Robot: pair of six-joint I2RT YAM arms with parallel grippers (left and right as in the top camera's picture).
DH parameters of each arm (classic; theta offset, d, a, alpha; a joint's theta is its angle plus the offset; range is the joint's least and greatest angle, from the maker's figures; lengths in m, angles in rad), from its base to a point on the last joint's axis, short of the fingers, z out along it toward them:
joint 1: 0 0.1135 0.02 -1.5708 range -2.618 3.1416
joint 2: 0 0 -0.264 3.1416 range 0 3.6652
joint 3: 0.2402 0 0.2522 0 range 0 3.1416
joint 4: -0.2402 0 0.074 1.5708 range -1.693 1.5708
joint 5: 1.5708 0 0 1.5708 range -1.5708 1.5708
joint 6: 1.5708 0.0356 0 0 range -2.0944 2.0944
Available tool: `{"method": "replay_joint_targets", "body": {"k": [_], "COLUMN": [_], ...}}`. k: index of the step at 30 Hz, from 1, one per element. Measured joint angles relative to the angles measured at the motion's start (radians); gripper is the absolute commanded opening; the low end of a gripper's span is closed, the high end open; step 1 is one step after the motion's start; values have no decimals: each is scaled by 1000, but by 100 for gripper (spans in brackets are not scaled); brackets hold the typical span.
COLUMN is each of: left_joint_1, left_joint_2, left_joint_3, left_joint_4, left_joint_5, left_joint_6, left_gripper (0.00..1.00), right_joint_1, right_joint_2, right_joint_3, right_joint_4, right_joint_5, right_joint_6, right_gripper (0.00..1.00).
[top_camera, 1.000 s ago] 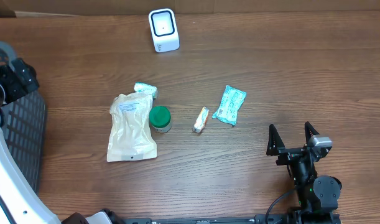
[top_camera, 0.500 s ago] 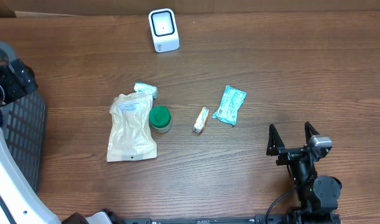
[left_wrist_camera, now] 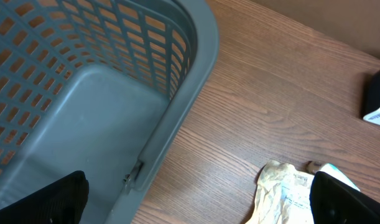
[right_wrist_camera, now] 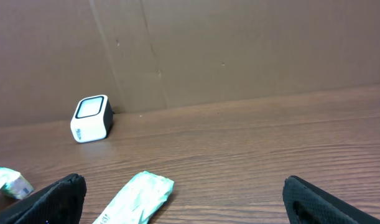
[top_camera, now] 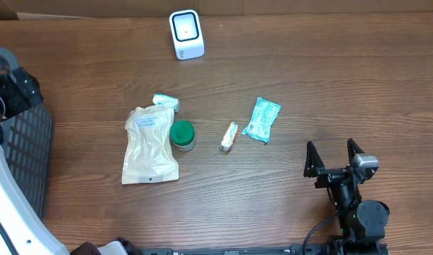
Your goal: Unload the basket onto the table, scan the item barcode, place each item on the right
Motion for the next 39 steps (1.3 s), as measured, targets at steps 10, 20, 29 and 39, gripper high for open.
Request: {"method": "replay_joint_targets", "body": {"k": [10, 20, 29, 39], "left_joint_1": [0, 0, 0, 0], "left_joint_2": [0, 0, 0, 0], "left_joint_3": [0, 0, 0, 0], "left_joint_4": [0, -2, -3, -2], "left_joint_5": [-1, -4, -4, -7], "left_joint_6": [0, 3, 3, 3], "left_gripper": [100, 100, 100, 99], "right_joint_1": [0, 0, 0, 21], "right_joint_2": [93, 602, 1191, 1547], "right_joint_3": [28, 491, 1105, 1278], "right_joint_4": [-3, -246, -647, -480], "right_joint_5": [-111, -248, -368, -538], "right_joint_6": [85, 97, -2, 25], "right_gripper": [100, 100, 100, 100]}}
